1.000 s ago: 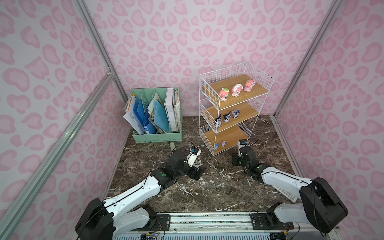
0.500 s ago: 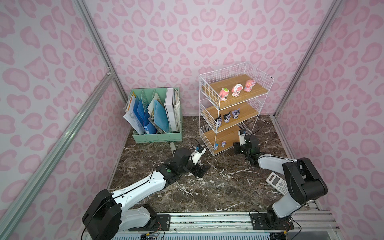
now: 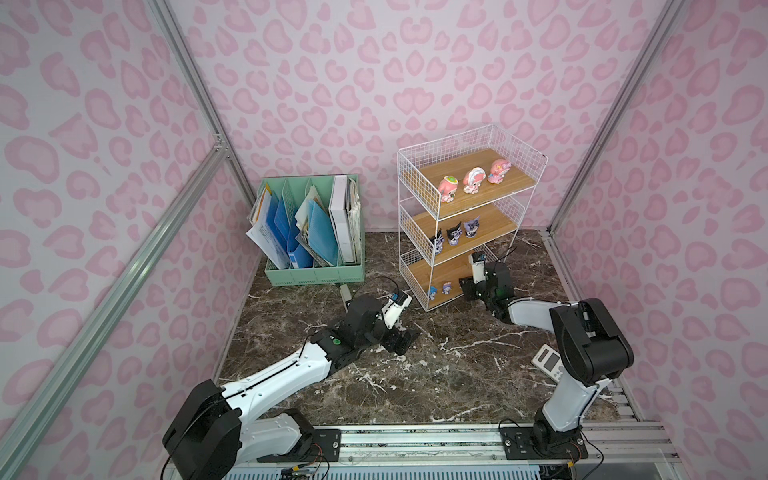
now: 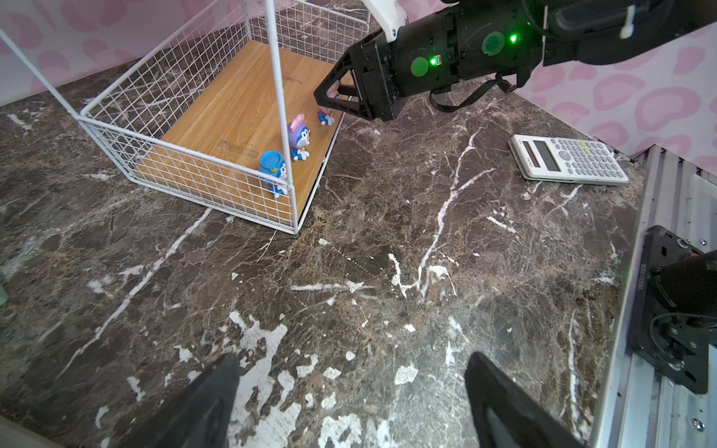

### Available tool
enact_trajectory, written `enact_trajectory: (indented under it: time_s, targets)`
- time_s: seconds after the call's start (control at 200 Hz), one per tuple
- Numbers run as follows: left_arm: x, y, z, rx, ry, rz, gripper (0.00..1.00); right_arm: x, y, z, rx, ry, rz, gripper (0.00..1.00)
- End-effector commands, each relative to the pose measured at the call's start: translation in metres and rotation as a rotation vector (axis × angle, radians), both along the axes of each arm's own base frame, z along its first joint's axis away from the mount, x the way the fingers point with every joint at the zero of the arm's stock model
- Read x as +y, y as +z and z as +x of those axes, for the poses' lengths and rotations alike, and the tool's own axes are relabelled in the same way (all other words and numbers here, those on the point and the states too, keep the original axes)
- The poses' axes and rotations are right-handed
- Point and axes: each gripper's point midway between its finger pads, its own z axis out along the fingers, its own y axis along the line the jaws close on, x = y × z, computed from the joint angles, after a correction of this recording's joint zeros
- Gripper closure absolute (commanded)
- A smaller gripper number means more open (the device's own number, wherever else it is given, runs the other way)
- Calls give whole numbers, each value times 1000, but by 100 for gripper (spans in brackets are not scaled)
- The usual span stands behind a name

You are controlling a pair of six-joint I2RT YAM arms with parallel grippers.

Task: Organize plastic toys on shelves
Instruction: Place the plastic toy on the shelf.

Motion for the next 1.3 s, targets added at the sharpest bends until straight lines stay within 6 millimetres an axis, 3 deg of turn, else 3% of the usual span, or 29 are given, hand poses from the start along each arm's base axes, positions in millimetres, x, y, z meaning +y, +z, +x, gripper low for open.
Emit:
enact_trajectory:
  time_s: [0.0, 1.295]
  targets:
    - [2, 1, -1, -9, -2, 10, 7, 4, 5, 6, -22, 21, 2, 71]
    - [2, 1, -3, -5, -11, 14, 8, 14, -12, 16, 107, 41, -28, 61]
